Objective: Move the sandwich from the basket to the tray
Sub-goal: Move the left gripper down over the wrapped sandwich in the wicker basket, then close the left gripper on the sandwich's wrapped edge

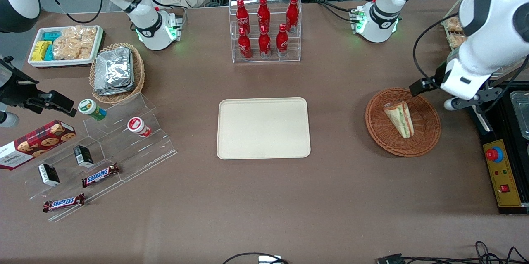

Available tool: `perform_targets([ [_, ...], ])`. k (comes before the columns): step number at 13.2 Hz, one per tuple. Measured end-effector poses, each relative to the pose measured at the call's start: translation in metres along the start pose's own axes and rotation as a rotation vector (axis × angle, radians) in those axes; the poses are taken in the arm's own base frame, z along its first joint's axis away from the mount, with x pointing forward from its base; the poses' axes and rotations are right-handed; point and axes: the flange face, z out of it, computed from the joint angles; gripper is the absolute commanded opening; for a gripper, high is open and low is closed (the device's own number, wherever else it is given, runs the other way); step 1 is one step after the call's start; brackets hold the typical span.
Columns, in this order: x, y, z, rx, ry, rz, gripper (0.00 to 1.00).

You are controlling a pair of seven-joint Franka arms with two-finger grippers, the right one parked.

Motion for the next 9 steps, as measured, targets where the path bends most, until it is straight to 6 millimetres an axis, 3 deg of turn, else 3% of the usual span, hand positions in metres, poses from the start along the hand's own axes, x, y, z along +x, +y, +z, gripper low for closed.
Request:
perform_targets([
  [4,0.000,-0.013,0.093,-0.020,0.033,-0.041,1.00],
  [9,0.019,-0.016,0.174,-0.012,0.062,-0.063,0.99],
])
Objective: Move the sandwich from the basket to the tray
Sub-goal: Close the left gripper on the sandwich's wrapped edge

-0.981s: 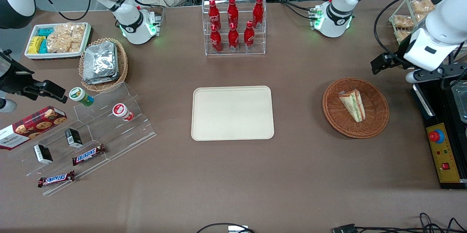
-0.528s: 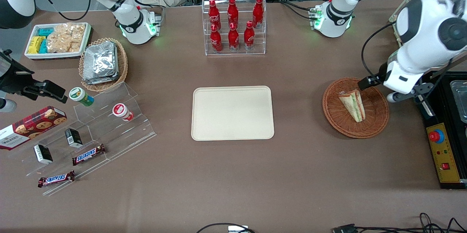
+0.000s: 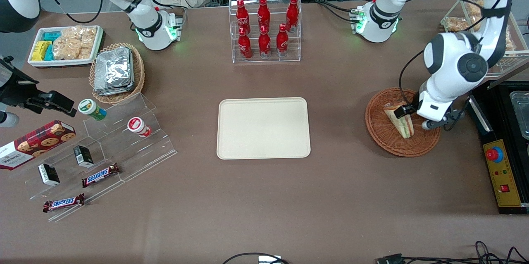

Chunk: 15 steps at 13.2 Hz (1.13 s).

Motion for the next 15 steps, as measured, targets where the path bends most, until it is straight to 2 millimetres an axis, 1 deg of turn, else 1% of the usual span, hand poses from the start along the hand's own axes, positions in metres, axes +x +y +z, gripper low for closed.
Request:
perform_targets([
  [3,0.005,0.002,0.041,0.011,0.007,-0.004,0.98],
  [4,0.003,0.002,0.053,0.011,0.012,-0.009,0.91],
  [5,0.000,0.001,0.062,0.012,0.014,-0.016,0.82],
  [6,-0.002,0.000,0.068,0.015,0.010,-0.020,0.59],
  [7,-0.003,0.000,0.071,0.016,0.008,-0.021,0.30],
  [8,-0.003,0.000,0.071,0.016,0.007,-0.022,0.13],
  [9,-0.003,0.000,0.071,0.016,0.008,-0.022,0.08],
  [13,-0.003,0.000,0.070,0.015,0.008,-0.025,0.07],
  [14,-0.003,0.000,0.066,0.016,0.004,-0.028,0.05],
  [15,-0.004,0.001,0.058,0.020,-0.012,-0.029,0.05],
])
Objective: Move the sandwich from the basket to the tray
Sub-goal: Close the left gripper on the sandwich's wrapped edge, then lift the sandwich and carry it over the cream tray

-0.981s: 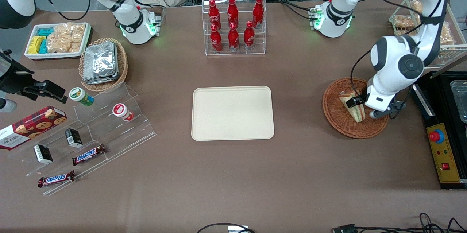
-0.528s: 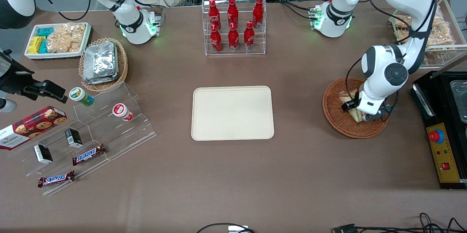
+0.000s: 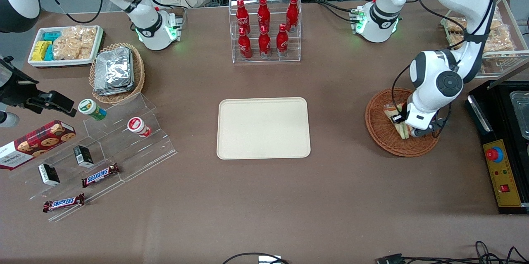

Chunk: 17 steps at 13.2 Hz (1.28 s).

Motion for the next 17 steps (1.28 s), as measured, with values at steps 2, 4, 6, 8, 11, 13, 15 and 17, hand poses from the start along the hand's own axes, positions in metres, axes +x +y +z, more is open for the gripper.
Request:
perform_targets([
  [2,0.000,0.003,-0.043,-0.006,-0.014,0.003,0.05],
  [4,-0.001,0.002,-0.110,-0.013,-0.029,0.005,0.06],
  [6,0.001,0.000,-0.189,-0.010,-0.053,0.014,0.06],
  [8,0.002,0.007,-0.265,-0.009,-0.050,0.058,0.06],
  [11,-0.002,0.029,-0.325,-0.008,-0.028,0.148,0.07],
  [13,-0.006,0.055,-0.337,-0.007,-0.013,0.209,0.11],
  [15,-0.023,0.107,-0.340,0.004,-0.012,0.306,0.11],
  [17,-0.053,0.180,-0.337,0.017,-0.028,0.378,0.13],
])
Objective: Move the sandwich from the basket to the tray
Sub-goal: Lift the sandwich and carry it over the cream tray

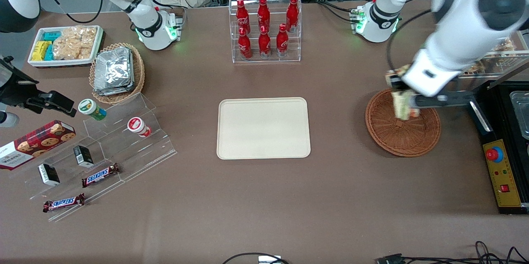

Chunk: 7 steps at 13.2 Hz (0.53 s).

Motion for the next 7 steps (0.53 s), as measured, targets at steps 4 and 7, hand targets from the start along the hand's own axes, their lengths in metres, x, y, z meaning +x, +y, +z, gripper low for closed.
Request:
perform_targets([
  [4,-0.002,0.146,0.038,-0.015,-0.052,0.004,0.14],
  [7,0.002,0.208,0.073,0.000,-0.044,0.045,0.14],
])
